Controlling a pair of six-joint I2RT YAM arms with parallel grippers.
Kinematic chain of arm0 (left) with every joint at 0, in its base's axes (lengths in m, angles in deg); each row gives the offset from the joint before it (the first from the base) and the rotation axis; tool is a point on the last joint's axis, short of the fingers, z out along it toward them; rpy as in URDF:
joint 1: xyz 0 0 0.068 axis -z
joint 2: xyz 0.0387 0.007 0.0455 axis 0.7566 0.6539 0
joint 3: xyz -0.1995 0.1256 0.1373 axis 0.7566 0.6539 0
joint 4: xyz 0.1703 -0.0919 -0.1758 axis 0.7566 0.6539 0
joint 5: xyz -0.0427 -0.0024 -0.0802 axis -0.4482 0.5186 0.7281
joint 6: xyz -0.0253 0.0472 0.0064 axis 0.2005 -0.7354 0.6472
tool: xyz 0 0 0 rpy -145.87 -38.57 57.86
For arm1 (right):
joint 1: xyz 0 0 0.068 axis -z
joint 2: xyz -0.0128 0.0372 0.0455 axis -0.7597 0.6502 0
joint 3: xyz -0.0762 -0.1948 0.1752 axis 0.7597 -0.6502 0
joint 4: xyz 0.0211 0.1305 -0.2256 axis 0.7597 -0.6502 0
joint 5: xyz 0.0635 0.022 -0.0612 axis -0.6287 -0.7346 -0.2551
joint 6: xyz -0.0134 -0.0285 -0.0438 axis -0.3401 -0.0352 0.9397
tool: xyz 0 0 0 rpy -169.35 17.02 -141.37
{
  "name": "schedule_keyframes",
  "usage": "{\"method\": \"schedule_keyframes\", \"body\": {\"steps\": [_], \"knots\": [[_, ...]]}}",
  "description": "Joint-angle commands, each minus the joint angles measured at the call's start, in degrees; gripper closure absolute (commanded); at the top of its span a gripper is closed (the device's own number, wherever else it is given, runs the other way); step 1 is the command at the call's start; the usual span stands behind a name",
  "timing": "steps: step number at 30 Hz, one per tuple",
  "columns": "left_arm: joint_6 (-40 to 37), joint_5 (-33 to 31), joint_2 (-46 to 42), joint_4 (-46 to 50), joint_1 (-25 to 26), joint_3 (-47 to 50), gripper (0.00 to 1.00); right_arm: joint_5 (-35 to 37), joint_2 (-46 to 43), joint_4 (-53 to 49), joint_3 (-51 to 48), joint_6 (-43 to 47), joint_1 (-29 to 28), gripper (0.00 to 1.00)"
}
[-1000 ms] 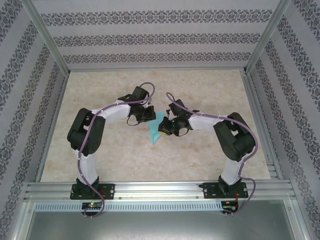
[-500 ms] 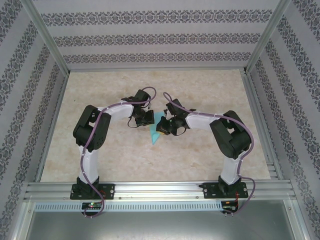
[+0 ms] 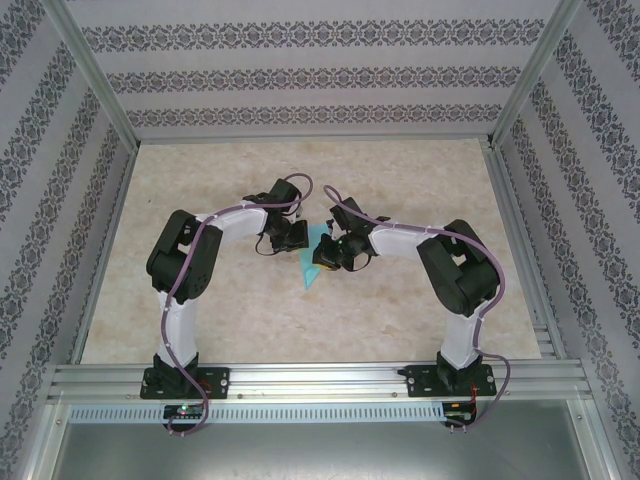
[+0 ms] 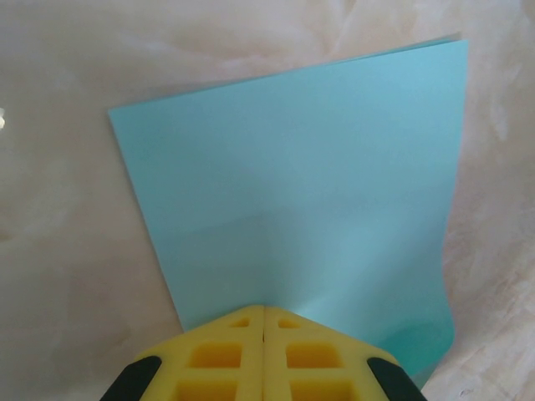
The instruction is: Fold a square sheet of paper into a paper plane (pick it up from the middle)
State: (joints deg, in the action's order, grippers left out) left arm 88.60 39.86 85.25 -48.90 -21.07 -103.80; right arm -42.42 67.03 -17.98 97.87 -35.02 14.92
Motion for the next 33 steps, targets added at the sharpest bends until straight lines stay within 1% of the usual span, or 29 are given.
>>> {"method": "schedule_keyframes", "body": {"steps": [1, 33], "knots": [[-1.3, 0.0, 1.5, 2.0, -0.6, -1.0, 0.92, 1.3, 1.3, -0.8, 1.6, 1.1, -0.5, 0.91], [-1.3, 0.9, 2.0, 1.9, -0.5, -0.9, 0.93, 0.1, 3.8, 0.4, 3.0, 1.9, -0.5, 0.91]]}}
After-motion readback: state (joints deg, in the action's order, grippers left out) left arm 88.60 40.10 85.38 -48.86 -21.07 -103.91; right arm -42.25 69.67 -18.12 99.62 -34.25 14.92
